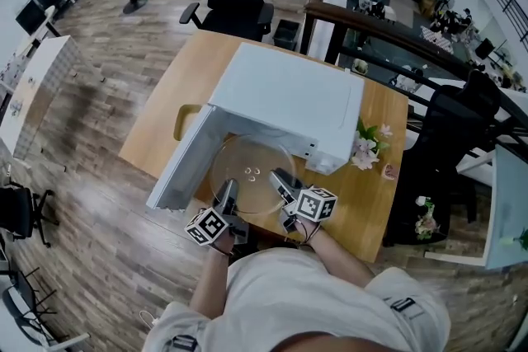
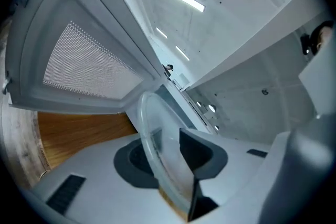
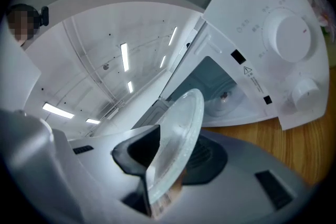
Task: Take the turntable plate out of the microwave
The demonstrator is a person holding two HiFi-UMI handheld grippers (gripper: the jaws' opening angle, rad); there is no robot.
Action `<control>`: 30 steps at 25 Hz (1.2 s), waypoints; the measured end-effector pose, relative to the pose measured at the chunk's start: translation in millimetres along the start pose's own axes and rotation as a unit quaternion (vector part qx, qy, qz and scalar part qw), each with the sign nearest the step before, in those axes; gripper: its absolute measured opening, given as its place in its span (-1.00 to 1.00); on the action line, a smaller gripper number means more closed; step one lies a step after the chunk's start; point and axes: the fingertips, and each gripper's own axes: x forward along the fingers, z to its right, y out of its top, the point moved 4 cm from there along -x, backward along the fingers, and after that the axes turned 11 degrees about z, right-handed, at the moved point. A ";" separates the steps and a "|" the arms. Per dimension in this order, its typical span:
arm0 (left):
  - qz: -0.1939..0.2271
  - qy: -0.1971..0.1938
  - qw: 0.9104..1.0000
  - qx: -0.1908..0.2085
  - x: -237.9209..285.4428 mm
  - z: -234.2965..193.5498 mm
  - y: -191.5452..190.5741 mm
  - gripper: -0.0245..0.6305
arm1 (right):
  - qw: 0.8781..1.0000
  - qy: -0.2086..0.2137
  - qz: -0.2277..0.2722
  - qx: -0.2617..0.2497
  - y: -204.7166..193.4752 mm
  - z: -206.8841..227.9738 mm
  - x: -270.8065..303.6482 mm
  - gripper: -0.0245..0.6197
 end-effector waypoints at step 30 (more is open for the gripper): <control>0.061 -0.046 0.996 0.037 -4.4 59.8 41.1 -0.53 | 0.996 0.076 0.041 -0.033 54.8 -55.3 0.1 -0.52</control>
